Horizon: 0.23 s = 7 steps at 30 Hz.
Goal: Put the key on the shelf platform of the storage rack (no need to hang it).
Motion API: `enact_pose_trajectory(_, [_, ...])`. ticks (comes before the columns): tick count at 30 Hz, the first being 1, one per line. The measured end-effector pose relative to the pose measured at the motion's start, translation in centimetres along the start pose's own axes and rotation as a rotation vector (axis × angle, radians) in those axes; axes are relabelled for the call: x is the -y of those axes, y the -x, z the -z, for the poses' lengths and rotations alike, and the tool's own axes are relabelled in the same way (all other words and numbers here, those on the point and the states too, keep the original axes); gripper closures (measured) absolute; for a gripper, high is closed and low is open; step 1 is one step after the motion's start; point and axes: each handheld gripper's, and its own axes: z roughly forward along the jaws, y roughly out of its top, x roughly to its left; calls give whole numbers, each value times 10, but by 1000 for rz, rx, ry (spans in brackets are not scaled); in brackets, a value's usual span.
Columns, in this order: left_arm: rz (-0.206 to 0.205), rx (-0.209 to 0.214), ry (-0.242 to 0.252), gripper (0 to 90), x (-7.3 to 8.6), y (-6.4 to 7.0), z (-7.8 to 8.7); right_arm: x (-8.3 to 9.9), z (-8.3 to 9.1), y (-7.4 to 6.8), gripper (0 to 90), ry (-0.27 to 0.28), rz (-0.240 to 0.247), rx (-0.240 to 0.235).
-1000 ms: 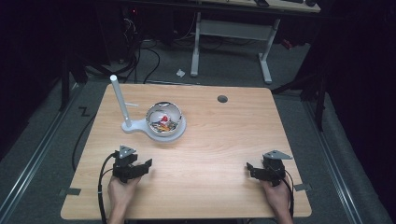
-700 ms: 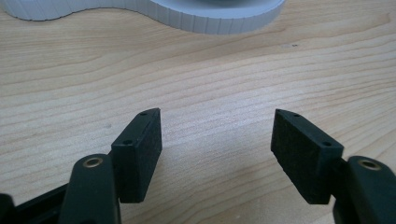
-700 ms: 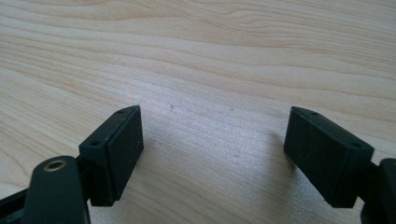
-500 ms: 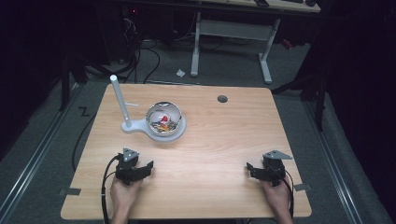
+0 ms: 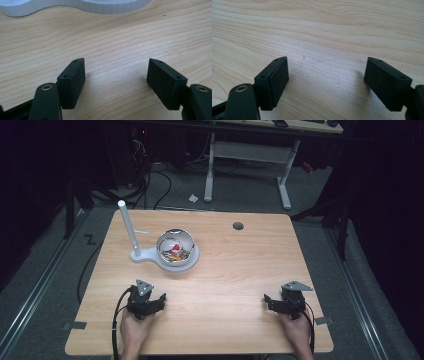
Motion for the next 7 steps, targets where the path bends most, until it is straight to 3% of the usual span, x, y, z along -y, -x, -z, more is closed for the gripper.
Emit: enact_pose_trajectory(7, [1, -1, -1, 301, 0, 0, 0, 0, 0, 0, 198, 0, 0, 1])
